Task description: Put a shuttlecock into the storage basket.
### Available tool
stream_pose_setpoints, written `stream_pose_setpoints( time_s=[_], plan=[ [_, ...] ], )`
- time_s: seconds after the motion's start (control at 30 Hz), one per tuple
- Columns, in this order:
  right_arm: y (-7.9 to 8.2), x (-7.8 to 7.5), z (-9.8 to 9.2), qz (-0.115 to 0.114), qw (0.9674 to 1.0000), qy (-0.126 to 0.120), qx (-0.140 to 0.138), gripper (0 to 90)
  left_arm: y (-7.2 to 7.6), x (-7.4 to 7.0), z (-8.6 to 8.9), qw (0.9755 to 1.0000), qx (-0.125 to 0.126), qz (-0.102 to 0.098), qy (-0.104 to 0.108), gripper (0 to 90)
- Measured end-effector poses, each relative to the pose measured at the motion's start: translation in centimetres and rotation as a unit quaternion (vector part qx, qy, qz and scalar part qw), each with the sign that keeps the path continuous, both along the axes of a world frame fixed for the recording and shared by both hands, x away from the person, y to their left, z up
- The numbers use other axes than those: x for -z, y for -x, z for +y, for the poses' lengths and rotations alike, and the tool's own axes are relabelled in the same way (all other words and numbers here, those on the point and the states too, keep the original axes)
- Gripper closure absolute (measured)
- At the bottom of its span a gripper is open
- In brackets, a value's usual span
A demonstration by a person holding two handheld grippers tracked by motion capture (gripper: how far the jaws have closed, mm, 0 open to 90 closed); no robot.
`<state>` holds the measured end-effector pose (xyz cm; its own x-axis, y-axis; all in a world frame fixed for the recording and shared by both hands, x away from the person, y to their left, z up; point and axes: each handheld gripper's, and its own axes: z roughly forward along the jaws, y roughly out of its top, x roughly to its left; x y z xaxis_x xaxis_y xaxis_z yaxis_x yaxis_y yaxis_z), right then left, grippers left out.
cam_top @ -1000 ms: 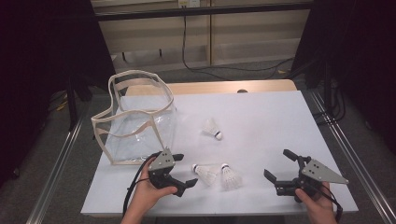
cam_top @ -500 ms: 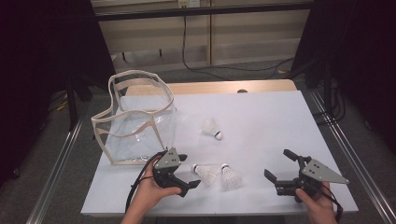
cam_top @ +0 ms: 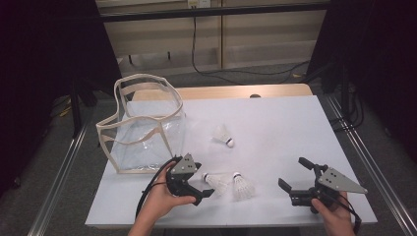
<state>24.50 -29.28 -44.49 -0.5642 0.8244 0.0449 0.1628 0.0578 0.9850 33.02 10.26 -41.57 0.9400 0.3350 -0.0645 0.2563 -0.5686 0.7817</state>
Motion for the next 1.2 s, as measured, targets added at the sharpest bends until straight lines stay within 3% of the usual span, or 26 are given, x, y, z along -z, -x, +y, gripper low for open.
stream_pose_setpoints(
  time_s=[0.13,0.43,0.67,0.9,1.2],
  plan=[
    [0.0,0.0,0.0,0.000,1.0000,0.001,0.000,0.2,-0.1,-0.1,-0.1,1.0000,0.003,0.004,-0.001,6.9],
    [0.0,0.0,0.0,0.000,1.0000,0.000,0.001,0.3,-0.3,0.2,-0.6,0.9990,0.025,0.015,-0.033,8.4],
    [0.0,0.0,0.0,0.000,1.0000,0.000,0.001,0.2,-0.6,0.3,-0.8,0.9985,0.030,0.026,-0.039,9.0],
    [0.0,0.0,-0.1,0.000,1.0000,-0.001,0.001,0.3,-1.0,0.6,-1.3,0.9971,0.043,0.025,-0.058,9.5],
    [0.0,0.0,-0.1,0.001,1.0000,-0.003,0.000,0.3,-1.5,0.8,-1.4,0.9966,0.046,0.033,-0.059,11.4]
  ],
)
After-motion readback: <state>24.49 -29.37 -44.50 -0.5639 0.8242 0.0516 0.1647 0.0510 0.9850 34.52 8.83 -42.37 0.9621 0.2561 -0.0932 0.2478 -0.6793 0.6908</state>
